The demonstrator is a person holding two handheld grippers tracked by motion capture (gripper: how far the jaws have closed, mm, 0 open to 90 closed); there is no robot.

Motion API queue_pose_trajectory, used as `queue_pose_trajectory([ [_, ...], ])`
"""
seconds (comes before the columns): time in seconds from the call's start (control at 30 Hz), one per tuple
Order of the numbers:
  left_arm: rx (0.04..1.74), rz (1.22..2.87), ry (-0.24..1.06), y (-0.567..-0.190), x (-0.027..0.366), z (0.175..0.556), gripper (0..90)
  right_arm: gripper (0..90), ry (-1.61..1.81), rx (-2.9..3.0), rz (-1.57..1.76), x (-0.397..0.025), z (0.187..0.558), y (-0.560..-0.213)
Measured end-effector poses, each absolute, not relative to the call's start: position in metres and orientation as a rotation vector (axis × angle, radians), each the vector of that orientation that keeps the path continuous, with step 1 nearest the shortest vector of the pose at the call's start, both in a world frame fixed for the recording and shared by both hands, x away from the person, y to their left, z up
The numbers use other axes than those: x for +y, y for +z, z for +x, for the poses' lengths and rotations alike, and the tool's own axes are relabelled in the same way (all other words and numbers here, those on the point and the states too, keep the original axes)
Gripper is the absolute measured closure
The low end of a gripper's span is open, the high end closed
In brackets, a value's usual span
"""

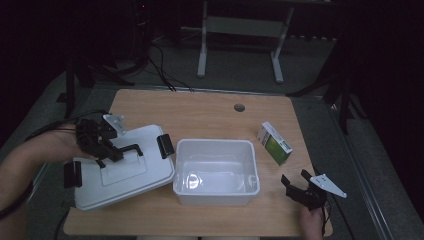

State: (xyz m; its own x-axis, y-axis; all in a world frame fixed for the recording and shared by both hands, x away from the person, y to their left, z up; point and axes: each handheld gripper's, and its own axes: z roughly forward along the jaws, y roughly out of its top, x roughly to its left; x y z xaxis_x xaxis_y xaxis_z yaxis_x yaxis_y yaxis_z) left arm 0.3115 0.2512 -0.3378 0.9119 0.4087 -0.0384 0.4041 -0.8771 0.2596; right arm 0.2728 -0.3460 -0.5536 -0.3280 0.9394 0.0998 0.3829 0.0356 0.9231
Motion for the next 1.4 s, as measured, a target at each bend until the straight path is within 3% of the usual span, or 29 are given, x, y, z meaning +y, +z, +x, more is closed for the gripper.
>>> queue_pose_trajectory([
  [0.83,0.756,2.749,-0.041,-0.428,0.284,0.324,84.2,12.8,1.283,1.744,1.333,-0.347,0.272,-0.552],
  [1.4,0.77,2.77,-0.036,-0.46,0.267,0.344,84.1,12.8,1.286,1.751,1.331,-0.346,0.272,-0.552],
])
